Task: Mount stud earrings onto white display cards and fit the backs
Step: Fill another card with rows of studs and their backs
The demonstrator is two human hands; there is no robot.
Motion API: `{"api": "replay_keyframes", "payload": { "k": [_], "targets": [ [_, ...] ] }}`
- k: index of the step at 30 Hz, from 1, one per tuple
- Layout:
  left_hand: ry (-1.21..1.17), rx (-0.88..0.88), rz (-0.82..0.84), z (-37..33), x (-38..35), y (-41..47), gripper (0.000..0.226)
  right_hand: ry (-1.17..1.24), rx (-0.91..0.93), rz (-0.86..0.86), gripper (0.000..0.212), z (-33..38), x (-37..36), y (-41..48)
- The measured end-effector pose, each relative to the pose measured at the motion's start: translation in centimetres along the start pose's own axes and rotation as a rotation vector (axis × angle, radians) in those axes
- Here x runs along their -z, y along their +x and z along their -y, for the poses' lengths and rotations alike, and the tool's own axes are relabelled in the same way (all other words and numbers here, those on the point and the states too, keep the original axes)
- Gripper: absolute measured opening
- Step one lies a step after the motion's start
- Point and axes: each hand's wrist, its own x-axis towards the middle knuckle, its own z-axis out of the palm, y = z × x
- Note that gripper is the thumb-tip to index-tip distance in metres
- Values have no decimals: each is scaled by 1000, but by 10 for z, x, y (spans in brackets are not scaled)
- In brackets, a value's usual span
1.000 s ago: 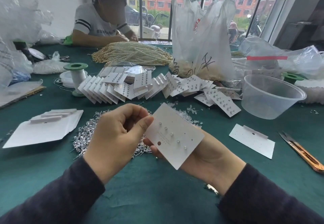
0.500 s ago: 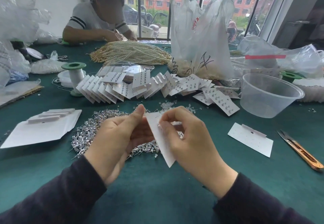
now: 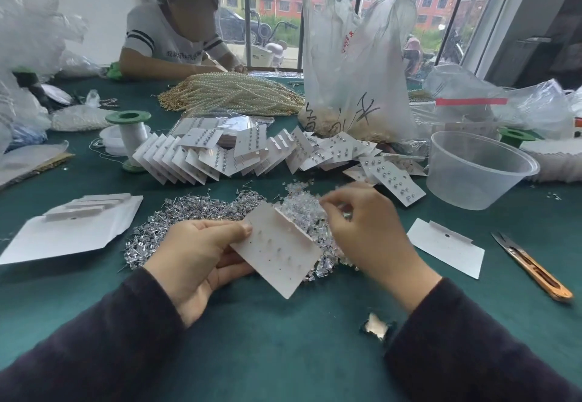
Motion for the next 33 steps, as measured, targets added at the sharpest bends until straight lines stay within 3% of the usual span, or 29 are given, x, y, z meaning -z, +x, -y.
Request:
{"api": "replay_keyframes", "payload": {
  "k": [3,16,24,33],
  "targets": [
    [36,25,-6,0,1,0,2,-131,-106,148,16,-16,-1,2],
    [129,53,64,3,-5,-9,9,-114,-59,160,8,-9,-9,2],
    [172,63,59,7,-6,-8,3,154,-113,-21,13,-6,-3,1],
    [138,27,52,9,-6,-7,9,297,-140,29,12,10,0,-8]
  ]
}}
